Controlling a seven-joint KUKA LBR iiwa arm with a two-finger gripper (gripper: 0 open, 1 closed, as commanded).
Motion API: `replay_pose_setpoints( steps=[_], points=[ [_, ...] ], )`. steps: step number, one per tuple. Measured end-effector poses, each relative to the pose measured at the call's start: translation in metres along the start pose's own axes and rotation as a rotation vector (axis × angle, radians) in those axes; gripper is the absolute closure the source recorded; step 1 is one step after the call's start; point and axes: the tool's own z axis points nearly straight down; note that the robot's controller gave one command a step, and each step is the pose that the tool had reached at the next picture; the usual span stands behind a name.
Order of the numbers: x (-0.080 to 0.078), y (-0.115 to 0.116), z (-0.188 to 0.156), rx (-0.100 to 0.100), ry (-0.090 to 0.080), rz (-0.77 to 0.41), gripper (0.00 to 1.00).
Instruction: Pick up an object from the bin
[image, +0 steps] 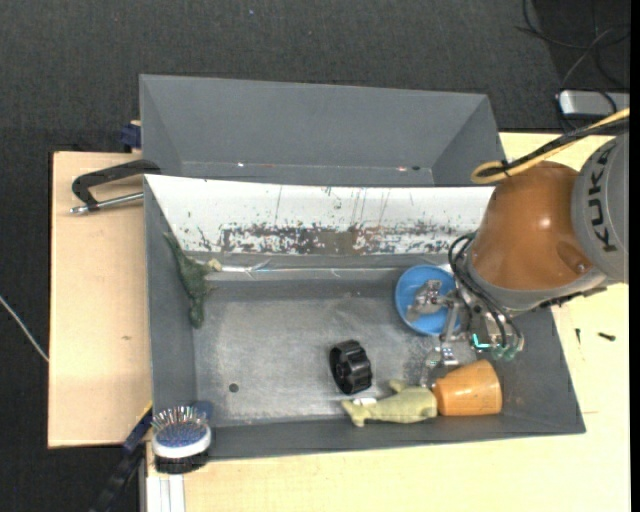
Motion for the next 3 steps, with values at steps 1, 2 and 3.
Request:
replay_pose_setpoints(
  steps=[1,2,3],
  points=[
    [-0.013,-0.057,0.056,-0.002,-0.011,0.613,0.0],
    [0.003,-0.06,0.007,-0.001,-0.017,0.139,0.0],
    [0.004,-0.061,0.009,0.001,-0.012,0.14,1.0]
  ],
)
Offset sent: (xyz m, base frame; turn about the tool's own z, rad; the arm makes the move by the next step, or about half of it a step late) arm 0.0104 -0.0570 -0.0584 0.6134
